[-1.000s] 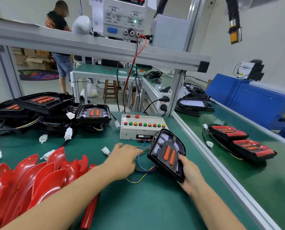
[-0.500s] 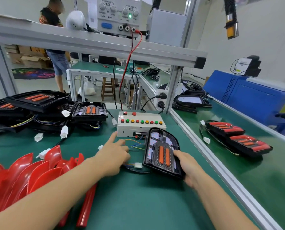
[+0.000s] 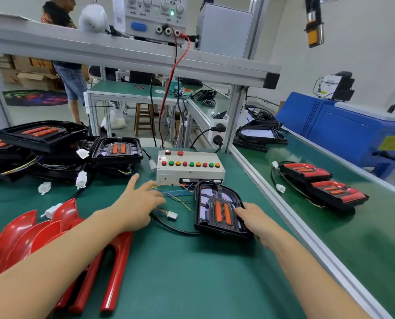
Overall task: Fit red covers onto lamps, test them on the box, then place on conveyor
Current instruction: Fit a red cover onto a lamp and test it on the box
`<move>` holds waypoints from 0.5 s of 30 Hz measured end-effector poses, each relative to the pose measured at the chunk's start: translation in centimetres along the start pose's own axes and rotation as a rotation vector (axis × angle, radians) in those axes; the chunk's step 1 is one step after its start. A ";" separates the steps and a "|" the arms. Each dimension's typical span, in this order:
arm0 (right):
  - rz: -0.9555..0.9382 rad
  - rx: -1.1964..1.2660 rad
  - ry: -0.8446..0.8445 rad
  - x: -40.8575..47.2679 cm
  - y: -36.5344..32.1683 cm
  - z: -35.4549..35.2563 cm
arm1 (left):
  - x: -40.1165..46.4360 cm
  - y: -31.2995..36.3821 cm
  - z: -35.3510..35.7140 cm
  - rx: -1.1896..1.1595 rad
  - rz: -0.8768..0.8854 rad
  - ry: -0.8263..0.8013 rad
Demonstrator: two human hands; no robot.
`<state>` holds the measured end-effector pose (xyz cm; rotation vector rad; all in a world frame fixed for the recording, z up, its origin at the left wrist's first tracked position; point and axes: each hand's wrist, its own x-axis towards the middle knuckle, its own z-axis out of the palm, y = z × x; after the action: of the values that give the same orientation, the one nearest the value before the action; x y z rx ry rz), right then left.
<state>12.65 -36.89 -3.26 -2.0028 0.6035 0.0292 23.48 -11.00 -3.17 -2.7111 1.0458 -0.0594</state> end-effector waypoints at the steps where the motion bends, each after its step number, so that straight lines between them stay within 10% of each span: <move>1: -0.007 -0.018 -0.011 -0.1 -0.1 0.0 | -0.1 0.6 -0.1 -0.066 0.016 0.012; 15: -0.142 -0.056 0.066 -0.3 0.0 2.0 | -2.4 3.5 -1.4 -0.312 0.062 -0.022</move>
<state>12.84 -35.10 -4.22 -2.1031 0.5052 -0.1080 19.24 -12.16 -2.53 -2.9408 1.2230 0.1569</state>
